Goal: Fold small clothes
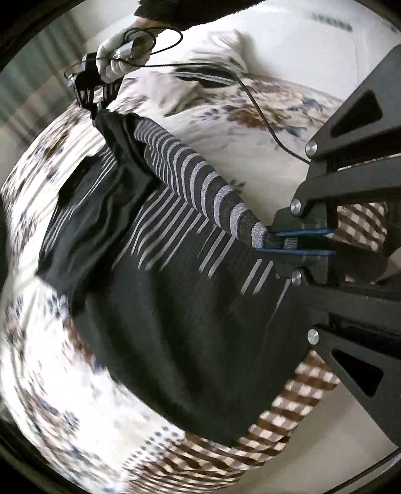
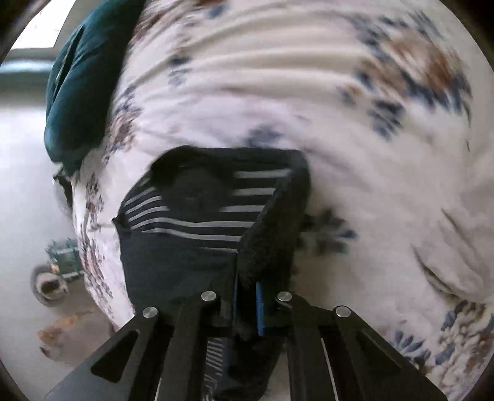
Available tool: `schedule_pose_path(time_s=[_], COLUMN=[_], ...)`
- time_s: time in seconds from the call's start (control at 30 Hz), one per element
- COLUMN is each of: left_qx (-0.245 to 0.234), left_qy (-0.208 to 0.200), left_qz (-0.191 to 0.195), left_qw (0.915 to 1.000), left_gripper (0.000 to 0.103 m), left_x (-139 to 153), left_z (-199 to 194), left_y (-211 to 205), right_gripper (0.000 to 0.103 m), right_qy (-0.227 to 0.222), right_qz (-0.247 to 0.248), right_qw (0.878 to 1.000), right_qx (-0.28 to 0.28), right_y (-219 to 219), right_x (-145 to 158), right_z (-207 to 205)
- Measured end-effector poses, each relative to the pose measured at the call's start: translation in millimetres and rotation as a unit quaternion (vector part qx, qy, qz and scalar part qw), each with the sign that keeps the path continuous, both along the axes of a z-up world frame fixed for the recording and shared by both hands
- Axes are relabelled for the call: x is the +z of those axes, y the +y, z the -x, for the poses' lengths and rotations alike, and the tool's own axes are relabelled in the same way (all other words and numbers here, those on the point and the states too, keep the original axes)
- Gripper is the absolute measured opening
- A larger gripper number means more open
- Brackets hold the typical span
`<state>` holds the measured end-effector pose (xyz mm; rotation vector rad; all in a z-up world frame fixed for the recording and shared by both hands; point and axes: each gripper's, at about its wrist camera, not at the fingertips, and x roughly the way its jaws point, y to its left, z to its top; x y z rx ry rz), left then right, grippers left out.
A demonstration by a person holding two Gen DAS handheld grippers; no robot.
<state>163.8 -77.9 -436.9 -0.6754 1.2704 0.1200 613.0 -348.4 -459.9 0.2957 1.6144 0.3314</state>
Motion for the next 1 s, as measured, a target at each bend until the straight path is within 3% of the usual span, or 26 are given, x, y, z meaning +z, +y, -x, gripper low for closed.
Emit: schedule_pose_path(time_s=[0.1, 0.23, 0.47, 0.57, 0.67, 0.73, 0.8, 0.83, 0.87, 0.93, 0.97, 1.0], left_qx=[0.049, 0.093, 0.145, 0.153, 0.147, 0.135, 0.136, 0.139, 0.139, 0.132, 0.124, 0.113], left_qy=[0.006, 0.007, 0.008, 0.025, 0.069, 0.120, 0.143, 0.145, 0.144, 0.126, 0.113, 0.100], left_qz=[0.046, 0.071, 0.117, 0.136, 0.147, 0.125, 0.111, 0.112, 0.111, 0.111, 0.113, 0.114], left_qw=[0.9977, 0.9931, 0.9825, 0.9785, 0.9758, 0.9756, 0.9739, 0.9733, 0.9736, 0.9770, 0.9794, 0.9819], left_gripper=[0.004, 0.004, 0.004, 0.005, 0.009, 0.010, 0.011, 0.012, 0.021, 0.038, 0.052, 0.058], left_x=[-9.4, -24.6, -56.4, -81.3, -116.4, -136.6, -142.3, -141.7, -140.5, -130.7, -126.9, -122.8], left_z=[9.1, 17.6, 31.1, 37.5, 46.0, 59.2, 72.2, 78.7, 79.1, 73.0, 66.7, 56.2], left_y=[47.8, 102.3, 180.9, 200.8, 214.9, 223.0, 231.0, 238.1, 241.5, 246.4, 246.5, 244.0], right_gripper=[0.009, 0.008, 0.008, 0.008, 0.010, 0.019, 0.042, 0.048, 0.053, 0.054, 0.060, 0.063], right_qy=[-0.007, -0.019, -0.030, -0.026, -0.009, -0.005, 0.009, 0.017, 0.018, 0.001, -0.006, -0.012], right_qz=[0.021, 0.052, 0.138, 0.159, 0.195, 0.193, 0.155, 0.134, 0.108, 0.088, 0.083, 0.080], right_qw=[0.999, 0.995, 0.978, 0.972, 0.965, 0.967, 0.975, 0.979, 0.982, 0.983, 0.983, 0.983], right_qx=[0.033, 0.085, 0.156, 0.170, 0.175, 0.167, 0.160, 0.155, 0.152, 0.163, 0.166, 0.168], right_y=[68.6, 179.0, 349.5, 395.8, 416.9, 416.0, 407.7, 400.9, 390.2, 370.9, 362.1, 349.0], right_x=[20.4, 20.6, -36.9, -66.7, -95.7, -98.2, -92.1, -85.8, -72.9, -46.7, -37.0, -27.5], right_z=[-7.7, -14.0, -10.6, -3.1, 3.9, 7.3, 13.9, 19.4, 29.7, 52.9, 65.0, 82.9])
